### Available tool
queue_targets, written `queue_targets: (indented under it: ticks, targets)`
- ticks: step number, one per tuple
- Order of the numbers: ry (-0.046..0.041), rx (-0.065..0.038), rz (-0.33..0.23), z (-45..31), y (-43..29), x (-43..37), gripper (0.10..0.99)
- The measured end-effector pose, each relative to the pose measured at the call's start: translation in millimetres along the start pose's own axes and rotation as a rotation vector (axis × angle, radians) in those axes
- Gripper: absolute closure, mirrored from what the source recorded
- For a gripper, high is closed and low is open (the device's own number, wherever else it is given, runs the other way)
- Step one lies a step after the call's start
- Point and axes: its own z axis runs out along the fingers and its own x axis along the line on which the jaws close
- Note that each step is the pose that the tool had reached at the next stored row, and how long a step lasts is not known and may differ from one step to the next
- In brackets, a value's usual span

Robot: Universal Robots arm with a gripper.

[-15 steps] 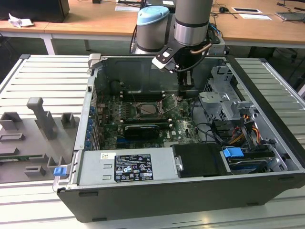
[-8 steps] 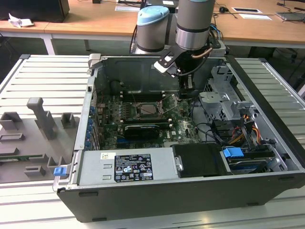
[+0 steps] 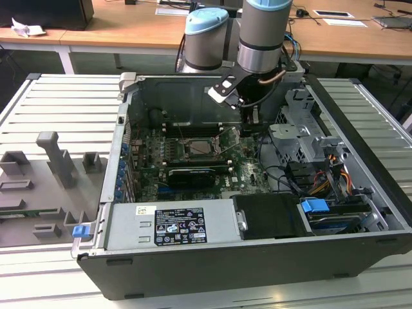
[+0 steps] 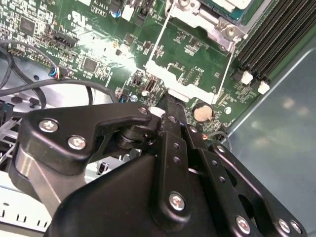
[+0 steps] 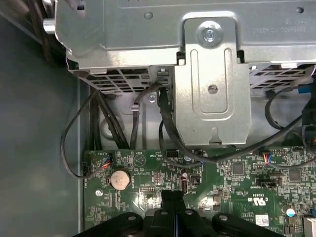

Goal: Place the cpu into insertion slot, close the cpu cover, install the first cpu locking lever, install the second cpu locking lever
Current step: 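Close the cpu cover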

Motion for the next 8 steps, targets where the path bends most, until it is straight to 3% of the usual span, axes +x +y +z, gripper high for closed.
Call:
queue_targets:
  ticks: [8]
  targets:
    - [-0.0001,0.003,0.000,-3.2,-10.6,-0.3,0.980]
